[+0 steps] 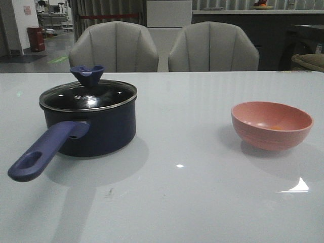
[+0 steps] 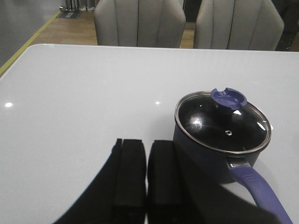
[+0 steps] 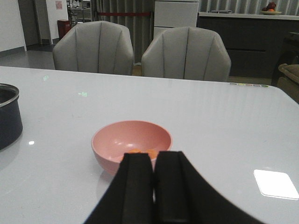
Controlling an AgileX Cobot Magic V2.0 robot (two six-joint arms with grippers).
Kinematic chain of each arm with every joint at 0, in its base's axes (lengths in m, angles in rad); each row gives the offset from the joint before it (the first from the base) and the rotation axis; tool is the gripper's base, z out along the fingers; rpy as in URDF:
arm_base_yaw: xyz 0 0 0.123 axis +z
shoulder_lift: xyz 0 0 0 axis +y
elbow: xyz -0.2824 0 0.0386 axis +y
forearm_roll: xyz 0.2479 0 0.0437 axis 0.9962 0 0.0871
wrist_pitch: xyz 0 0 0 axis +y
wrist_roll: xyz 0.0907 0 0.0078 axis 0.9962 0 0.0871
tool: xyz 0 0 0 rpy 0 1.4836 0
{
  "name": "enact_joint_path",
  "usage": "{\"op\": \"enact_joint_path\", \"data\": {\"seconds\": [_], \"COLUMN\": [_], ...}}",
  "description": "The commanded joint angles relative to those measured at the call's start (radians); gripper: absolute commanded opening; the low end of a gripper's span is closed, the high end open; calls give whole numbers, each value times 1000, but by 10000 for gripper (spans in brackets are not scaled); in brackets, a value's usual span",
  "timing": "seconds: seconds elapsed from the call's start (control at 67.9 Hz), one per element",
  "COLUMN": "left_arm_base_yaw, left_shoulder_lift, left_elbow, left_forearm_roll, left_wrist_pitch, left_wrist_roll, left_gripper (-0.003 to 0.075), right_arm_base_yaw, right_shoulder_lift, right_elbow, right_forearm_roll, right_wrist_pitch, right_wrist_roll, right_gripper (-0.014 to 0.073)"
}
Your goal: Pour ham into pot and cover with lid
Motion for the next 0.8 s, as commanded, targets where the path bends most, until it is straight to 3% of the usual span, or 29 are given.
{"op": "enact_joint_path", "data": {"seconds": [0.0, 0.25, 0.368, 0.471, 0.781], "left_arm_base_yaw": [-7, -7, -7, -7, -7], "left_shoulder_lift": [14, 14, 14, 14, 21], "left_elbow": [-36, -36, -36, -36, -42], "left_forearm_roll": [-3, -3, -11, -11, -14], "left_wrist_pitch": [-92, -100, -69, -63, -80], "left_wrist_roll": [-12, -12, -12, -12, -12], "left_gripper": [174, 482, 571, 607, 607], "right_arm_base_yaw": [-7, -7, -7, -7, -7], "right_shoulder_lift": [-20, -20, -20, -20, -20], "right_elbow": [-5, -5, -5, -5, -5], "right_forearm_roll": [0, 0, 0, 0, 0], "right_wrist_pitch": [-85, -85, -85, -85, -85], "right_wrist_roll": [-1, -1, -1, -1, -1], "right_gripper": [162, 162, 162, 162, 162]}}
